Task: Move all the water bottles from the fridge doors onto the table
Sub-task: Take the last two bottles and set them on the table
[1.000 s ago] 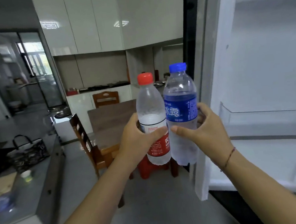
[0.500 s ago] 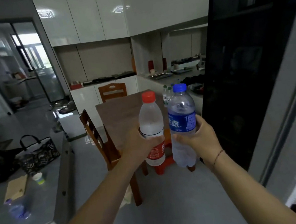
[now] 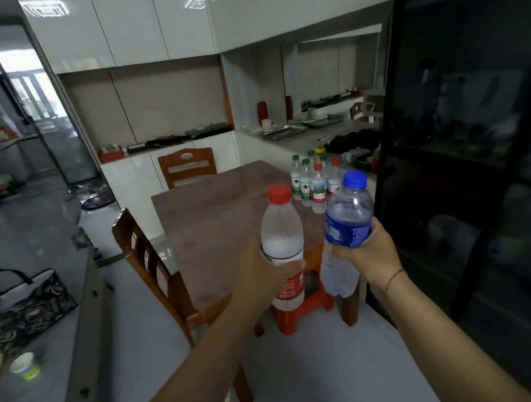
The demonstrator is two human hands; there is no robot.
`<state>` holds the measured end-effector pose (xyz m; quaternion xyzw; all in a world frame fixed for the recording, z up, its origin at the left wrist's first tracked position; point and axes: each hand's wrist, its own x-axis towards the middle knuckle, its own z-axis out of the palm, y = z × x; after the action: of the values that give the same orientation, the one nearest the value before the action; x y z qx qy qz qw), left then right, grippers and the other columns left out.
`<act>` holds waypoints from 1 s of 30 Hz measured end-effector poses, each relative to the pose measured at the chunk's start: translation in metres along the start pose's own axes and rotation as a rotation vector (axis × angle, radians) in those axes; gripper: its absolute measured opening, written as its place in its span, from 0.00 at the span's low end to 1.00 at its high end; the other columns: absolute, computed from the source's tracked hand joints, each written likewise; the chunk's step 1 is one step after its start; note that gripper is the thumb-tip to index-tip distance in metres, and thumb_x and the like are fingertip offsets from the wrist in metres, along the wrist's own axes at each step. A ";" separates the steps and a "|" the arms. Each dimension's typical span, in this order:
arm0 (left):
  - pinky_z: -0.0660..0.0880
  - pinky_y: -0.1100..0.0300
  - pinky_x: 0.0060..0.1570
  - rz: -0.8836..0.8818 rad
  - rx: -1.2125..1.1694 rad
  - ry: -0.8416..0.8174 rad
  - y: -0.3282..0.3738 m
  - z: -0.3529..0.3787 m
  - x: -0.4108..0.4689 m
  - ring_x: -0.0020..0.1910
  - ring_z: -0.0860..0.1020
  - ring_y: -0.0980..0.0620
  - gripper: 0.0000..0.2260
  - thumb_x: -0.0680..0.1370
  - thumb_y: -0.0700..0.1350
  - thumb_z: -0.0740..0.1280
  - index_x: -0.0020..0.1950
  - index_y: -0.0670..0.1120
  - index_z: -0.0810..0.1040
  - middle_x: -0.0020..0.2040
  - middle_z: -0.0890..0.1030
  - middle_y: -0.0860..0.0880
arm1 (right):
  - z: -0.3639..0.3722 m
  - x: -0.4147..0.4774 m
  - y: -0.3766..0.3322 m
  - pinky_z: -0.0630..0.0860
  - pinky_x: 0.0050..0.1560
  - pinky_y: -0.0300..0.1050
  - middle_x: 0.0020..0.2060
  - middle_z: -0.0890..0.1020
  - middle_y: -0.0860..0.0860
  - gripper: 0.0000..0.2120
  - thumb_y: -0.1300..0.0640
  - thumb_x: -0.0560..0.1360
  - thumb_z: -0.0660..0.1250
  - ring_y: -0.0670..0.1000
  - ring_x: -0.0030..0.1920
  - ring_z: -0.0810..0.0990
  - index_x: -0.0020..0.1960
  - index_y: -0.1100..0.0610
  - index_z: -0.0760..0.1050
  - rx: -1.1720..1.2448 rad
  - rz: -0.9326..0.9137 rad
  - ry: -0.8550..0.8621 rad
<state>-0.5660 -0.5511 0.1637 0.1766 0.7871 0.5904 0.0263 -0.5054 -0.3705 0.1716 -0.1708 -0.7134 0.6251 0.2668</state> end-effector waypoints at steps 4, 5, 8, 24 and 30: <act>0.79 0.48 0.54 -0.041 0.028 0.006 -0.023 0.022 0.071 0.53 0.82 0.52 0.32 0.60 0.58 0.78 0.61 0.52 0.76 0.54 0.83 0.52 | 0.008 0.073 0.025 0.73 0.54 0.48 0.57 0.78 0.53 0.36 0.65 0.60 0.79 0.52 0.55 0.76 0.65 0.57 0.69 0.030 0.055 0.053; 0.79 0.48 0.54 -0.049 0.017 0.014 -0.029 0.027 0.086 0.53 0.82 0.52 0.32 0.60 0.57 0.79 0.62 0.53 0.76 0.54 0.83 0.52 | 0.008 0.091 0.032 0.73 0.53 0.47 0.57 0.78 0.53 0.36 0.66 0.61 0.78 0.52 0.54 0.77 0.65 0.58 0.70 0.032 0.071 0.058; 0.81 0.46 0.51 -0.058 -0.004 0.031 -0.041 0.043 0.130 0.52 0.82 0.51 0.33 0.58 0.60 0.78 0.60 0.53 0.76 0.53 0.84 0.51 | 0.006 0.142 0.053 0.74 0.58 0.52 0.58 0.79 0.54 0.35 0.67 0.61 0.78 0.54 0.56 0.77 0.65 0.57 0.70 0.035 0.106 0.091; 0.79 0.48 0.53 -0.161 0.057 -0.118 -0.122 0.165 0.353 0.52 0.82 0.52 0.29 0.61 0.59 0.75 0.58 0.48 0.77 0.53 0.83 0.50 | -0.009 0.357 0.158 0.72 0.53 0.46 0.56 0.80 0.56 0.30 0.65 0.63 0.77 0.55 0.56 0.78 0.64 0.60 0.72 -0.150 0.160 0.214; 0.74 0.50 0.61 -0.276 0.087 -0.183 -0.124 0.206 0.406 0.60 0.78 0.48 0.24 0.70 0.47 0.76 0.64 0.47 0.73 0.60 0.79 0.48 | -0.010 0.418 0.188 0.71 0.56 0.45 0.56 0.80 0.57 0.30 0.68 0.64 0.76 0.53 0.54 0.77 0.63 0.61 0.72 -0.163 0.195 0.256</act>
<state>-0.9249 -0.2654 0.0533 0.1207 0.8231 0.5279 0.1710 -0.8502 -0.0915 0.0573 -0.3383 -0.7021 0.5612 0.2787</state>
